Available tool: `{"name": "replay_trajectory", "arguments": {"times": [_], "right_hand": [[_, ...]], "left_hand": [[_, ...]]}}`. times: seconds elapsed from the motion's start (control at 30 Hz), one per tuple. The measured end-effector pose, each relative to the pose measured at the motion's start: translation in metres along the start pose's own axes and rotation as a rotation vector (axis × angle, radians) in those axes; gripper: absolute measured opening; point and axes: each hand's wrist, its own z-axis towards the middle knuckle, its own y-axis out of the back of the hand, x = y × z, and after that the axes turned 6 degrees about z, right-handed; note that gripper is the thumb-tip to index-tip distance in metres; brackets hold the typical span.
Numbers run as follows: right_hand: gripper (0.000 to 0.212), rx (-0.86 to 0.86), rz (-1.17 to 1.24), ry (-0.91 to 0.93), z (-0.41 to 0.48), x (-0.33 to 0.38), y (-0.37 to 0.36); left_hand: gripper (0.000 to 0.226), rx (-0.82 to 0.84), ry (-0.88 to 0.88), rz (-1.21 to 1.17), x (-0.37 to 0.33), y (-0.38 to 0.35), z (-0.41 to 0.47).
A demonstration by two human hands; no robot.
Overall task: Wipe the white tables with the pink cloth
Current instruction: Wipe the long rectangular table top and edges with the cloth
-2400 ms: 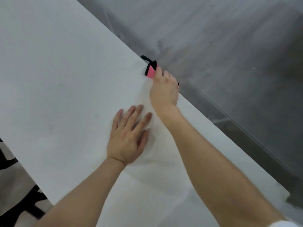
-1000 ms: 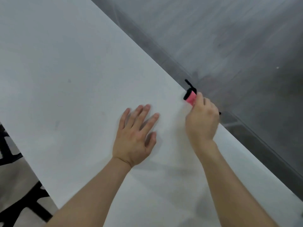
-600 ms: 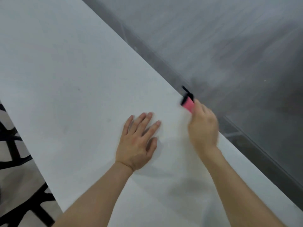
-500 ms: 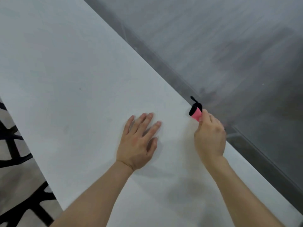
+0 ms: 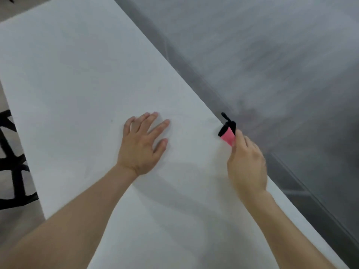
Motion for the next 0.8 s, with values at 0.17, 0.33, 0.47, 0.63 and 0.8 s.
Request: {"name": "replay_trajectory", "arguments": {"times": [0.17, 0.33, 0.47, 0.63, 0.8], "right_hand": [[0.062, -0.003, 0.03, 0.086, 0.105, 0.109, -0.055], [0.047, 0.135, 0.09, 0.074, 0.194, 0.191, -0.09], [0.058, 0.025, 0.099, 0.031, 0.114, 0.098, -0.06], [0.06, 0.023, 0.048, -0.085, 0.066, 0.064, -0.035], [0.052, 0.067, 0.141, 0.053, 0.192, 0.184, -0.092]], "left_hand": [[0.056, -0.037, 0.009, -0.038, 0.001, -0.005, -0.001], [0.055, -0.04, -0.004, -0.069, 0.004, -0.004, 0.001], [0.056, -0.028, 0.011, -0.062, 0.0, -0.002, -0.001], [0.056, -0.012, 0.014, -0.086, -0.002, 0.0, 0.001], [0.055, -0.028, 0.0, -0.12, -0.002, 0.0, 0.0]]}}
